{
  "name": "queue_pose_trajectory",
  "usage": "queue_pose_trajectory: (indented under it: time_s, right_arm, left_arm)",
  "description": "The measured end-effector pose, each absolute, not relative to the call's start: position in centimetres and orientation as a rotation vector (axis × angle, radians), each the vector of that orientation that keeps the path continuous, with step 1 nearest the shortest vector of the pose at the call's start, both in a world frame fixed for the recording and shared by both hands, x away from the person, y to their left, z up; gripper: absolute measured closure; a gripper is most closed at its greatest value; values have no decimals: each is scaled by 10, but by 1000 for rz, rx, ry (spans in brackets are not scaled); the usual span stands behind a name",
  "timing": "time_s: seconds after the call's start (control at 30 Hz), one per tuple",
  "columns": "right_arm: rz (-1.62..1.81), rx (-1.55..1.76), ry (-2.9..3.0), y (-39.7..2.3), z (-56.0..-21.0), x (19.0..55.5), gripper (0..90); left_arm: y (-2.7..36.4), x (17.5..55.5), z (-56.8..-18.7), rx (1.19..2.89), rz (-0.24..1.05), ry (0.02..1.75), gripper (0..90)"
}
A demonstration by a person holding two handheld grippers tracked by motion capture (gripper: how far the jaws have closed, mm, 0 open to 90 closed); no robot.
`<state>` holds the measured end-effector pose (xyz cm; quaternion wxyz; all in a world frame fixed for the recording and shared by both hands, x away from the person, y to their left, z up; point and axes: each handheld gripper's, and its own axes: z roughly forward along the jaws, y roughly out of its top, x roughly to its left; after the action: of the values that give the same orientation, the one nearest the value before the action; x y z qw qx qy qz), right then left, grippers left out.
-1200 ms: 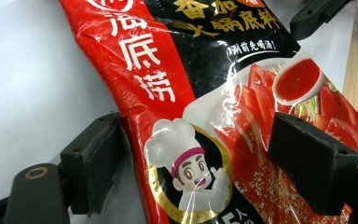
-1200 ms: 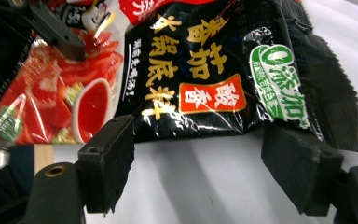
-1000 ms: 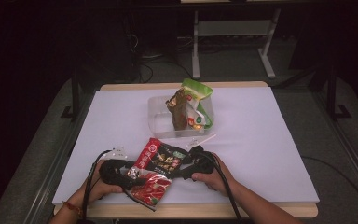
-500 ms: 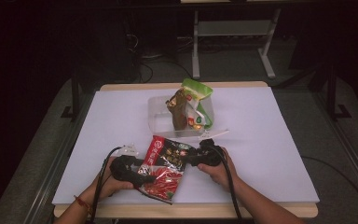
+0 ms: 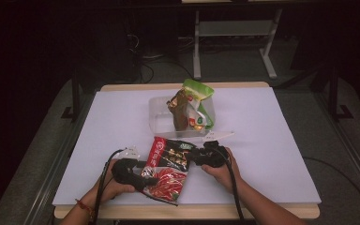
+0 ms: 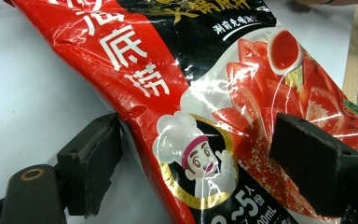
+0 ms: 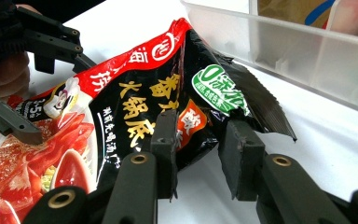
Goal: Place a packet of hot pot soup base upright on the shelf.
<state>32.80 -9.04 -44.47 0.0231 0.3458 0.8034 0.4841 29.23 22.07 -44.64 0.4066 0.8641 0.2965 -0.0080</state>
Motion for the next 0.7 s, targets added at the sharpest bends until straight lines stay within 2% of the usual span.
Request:
queue_pose_trajectory:
  time_s: [0.23,0.7]
  right_arm:
    - [1492,993,2451,-93,-434,322,687]
    - [1526,851,2386,-88,-421,313,698]
  left_arm:
    - [218,288,-444,2162,28,731,163]
    - [216,314,-443,2099,-55,731,146]
